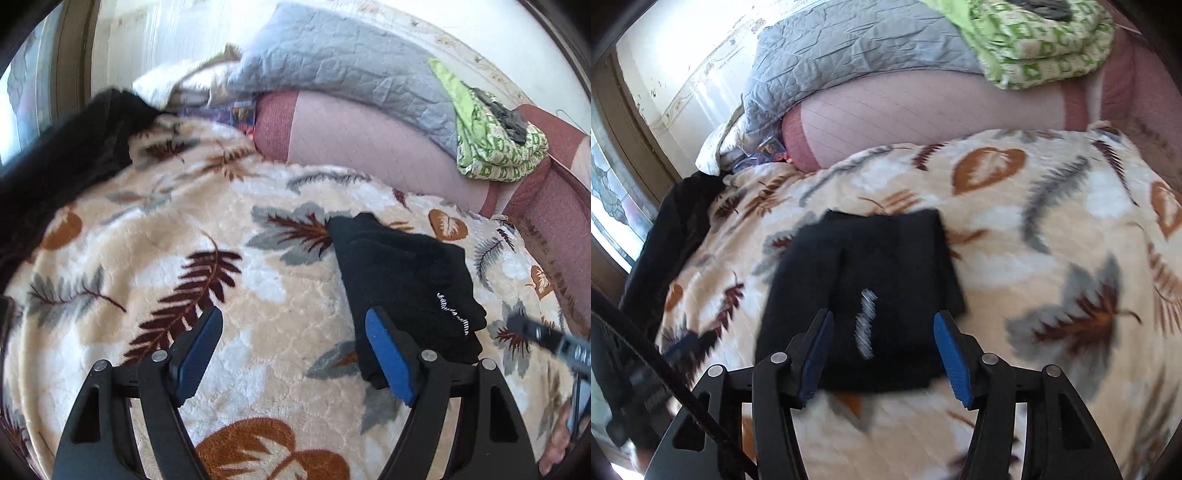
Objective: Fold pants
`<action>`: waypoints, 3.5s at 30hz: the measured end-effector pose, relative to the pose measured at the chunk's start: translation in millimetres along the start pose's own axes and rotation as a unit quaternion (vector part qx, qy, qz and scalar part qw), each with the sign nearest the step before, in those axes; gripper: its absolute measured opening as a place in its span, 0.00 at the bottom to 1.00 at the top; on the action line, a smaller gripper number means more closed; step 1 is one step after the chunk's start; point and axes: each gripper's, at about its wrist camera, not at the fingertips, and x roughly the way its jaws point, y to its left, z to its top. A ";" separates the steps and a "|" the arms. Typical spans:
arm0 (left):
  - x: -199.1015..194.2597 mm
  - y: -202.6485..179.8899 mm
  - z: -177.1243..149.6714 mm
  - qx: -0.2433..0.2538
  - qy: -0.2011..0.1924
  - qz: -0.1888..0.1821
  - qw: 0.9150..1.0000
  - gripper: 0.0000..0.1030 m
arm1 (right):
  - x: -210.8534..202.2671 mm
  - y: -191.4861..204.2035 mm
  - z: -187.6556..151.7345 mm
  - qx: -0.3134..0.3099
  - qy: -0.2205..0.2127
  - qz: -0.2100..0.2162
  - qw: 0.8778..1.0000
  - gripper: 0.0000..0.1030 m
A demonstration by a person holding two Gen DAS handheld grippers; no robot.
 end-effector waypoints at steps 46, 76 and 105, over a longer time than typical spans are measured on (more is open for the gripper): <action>-14.4 -64.8 -118.9 0.061 0.114 0.035 0.991 1.00 | -21.9 -28.7 -132.9 -0.027 -0.015 -0.041 0.999 0.74; -15.8 -67.0 -119.6 0.052 0.102 0.047 0.992 1.00 | -16.1 -21.6 -134.1 -0.038 -0.018 -0.041 0.998 0.86; -23.8 -58.7 -116.0 0.029 0.100 0.050 0.993 1.00 | -16.5 -15.4 -136.6 -0.062 -0.023 -0.063 0.996 0.86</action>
